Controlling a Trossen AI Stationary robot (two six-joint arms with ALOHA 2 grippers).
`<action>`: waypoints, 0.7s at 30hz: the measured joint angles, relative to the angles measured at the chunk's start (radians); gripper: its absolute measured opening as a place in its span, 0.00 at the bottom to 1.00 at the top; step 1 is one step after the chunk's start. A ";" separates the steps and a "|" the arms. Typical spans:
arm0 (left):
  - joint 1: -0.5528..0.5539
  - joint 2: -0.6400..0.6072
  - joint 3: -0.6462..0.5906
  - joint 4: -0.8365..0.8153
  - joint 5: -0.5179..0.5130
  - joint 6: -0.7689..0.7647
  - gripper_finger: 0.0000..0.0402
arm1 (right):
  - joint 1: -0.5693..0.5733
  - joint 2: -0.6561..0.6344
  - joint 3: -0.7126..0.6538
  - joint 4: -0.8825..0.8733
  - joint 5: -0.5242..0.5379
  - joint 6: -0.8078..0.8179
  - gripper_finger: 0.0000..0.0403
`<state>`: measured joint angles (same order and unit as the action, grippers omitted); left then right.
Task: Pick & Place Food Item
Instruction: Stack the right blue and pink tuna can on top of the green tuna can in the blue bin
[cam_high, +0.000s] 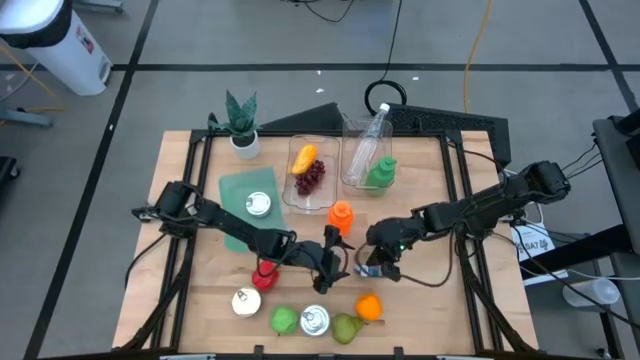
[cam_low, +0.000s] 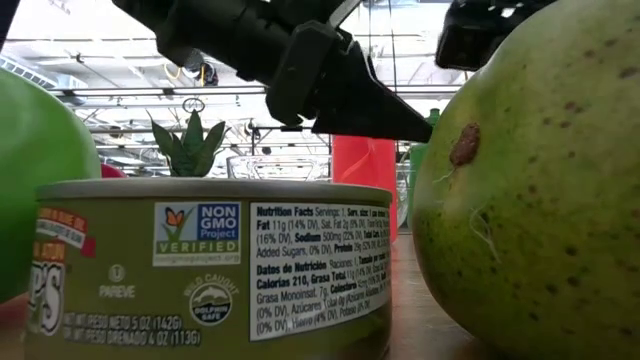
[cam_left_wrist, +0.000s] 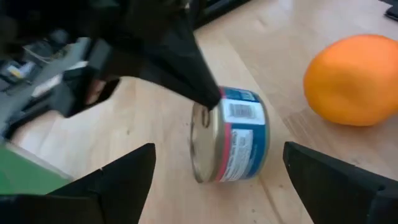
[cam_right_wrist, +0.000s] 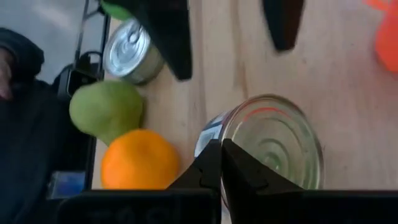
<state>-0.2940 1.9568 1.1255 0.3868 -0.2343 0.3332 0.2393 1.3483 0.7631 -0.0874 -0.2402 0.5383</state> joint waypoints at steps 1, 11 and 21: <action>0.003 0.000 0.000 -0.004 0.018 -0.004 0.92 | -0.011 0.001 0.000 0.002 -0.005 0.001 0.00; 0.017 0.000 -0.001 -0.020 0.054 -0.053 0.97 | -0.079 0.000 0.000 -0.004 -0.030 0.009 0.00; 0.043 0.088 0.035 0.007 0.027 -0.036 0.97 | -0.133 0.000 0.000 0.067 -0.109 0.054 0.00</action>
<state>-0.2509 2.0448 1.1606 0.3941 -0.2069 0.2976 0.1059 1.3487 0.7631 -0.0200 -0.3492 0.5918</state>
